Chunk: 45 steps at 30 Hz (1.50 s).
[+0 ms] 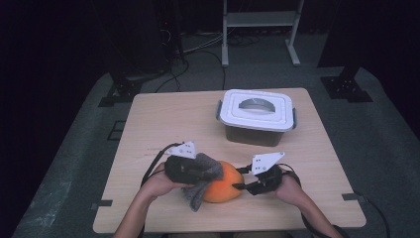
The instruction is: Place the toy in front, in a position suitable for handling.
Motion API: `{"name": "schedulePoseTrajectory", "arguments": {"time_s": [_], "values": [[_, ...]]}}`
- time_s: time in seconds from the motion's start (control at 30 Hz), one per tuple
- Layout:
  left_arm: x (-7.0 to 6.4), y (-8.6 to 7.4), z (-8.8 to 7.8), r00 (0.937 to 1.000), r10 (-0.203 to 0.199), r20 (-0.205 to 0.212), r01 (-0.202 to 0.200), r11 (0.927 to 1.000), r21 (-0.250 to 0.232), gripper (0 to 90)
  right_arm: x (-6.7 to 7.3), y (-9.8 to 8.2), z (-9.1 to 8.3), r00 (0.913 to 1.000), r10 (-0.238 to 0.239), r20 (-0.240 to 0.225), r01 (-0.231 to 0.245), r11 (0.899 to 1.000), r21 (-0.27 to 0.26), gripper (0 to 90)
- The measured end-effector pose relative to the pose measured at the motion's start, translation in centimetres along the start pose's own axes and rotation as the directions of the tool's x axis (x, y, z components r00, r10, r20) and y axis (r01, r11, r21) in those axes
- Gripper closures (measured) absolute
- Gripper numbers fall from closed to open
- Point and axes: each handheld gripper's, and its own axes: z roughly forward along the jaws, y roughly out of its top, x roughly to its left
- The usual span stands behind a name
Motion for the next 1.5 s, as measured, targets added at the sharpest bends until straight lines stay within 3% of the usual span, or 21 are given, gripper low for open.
{"name": "schedulePoseTrajectory", "arguments": {"time_s": [0.13,0.23,0.33,0.47,0.67,0.73,0.87,1.07,1.2,1.4,1.5], "values": [[0.1,0.0,0.5,0.9997,0.004,-0.025,-0.004,0.9995,0.032,72.0,-0.1,-0.1,-0.5,0.9999,0.007,0.009,-0.007,1.000,-0.008,50.6],[0.7,-0.9,0.6,0.9991,-0.014,-0.039,0.017,0.9983,0.056,73.4,-0.3,-0.2,-0.5,0.9993,0.037,0.002,-0.037,0.999,-0.014,43.7],[1.3,-2.1,0.2,0.9977,-0.061,-0.029,0.062,0.9975,0.033,73.8,-0.4,-0.2,-0.3,0.9973,0.072,-0.007,-0.073,0.997,-0.031,35.0],[1.5,-3.1,-0.3,0.9959,-0.086,-0.028,0.086,0.9961,0.019,73.8,-0.7,-0.5,0.0,0.9937,0.110,-0.021,-0.111,0.993,-0.027,27.6],[1.6,-3.5,-0.6,0.9945,-0.099,-0.031,0.100,0.9949,0.016,73.8,-1.0,-0.8,0.6,0.9879,0.147,-0.048,-0.149,0.988,-0.032,27.9],[1.5,-3.2,-0.7,0.9954,-0.093,-0.026,0.093,0.9956,0.015,74.0,-1.0,-0.9,0.9,0.9871,0.152,-0.052,-0.153,0.988,-0.016,41.5],[0.6,-1.5,-1.1,0.9986,-0.043,-0.030,0.043,0.9990,0.004,74.4,-0.4,-0.2,0.4,0.9963,0.085,-0.012,-0.085,0.996,-0.025,55.1],[-1.2,1.3,-1.3,0.9978,0.048,-0.046,-0.048,0.9989,0.002,74.3,0.1,1.4,-1.4,0.9996,0.023,0.017,-0.023,0.999,-0.034,55.9],[-1.6,1.8,-0.9,0.9967,0.066,-0.048,-0.066,0.9978,0.004,74.2,0.2,1.4,-2.1,0.9993,0.014,0.036,-0.012,0.999,-0.036,56.2],[-1.9,2.3,-0.4,0.9972,0.075,-0.006,-0.075,0.9970,-0.017,74.3,0.4,1.4,-1.3,0.9991,-0.009,0.042,0.008,0.999,0.044,57.4],[-2.3,2.8,0.2,0.9956,0.094,-0.001,-0.094,0.9956,-0.001,74.3,0.3,1.4,-1.2,0.9997,0.025,0.004,-0.025,1.000,-0.019,57.4]]}}
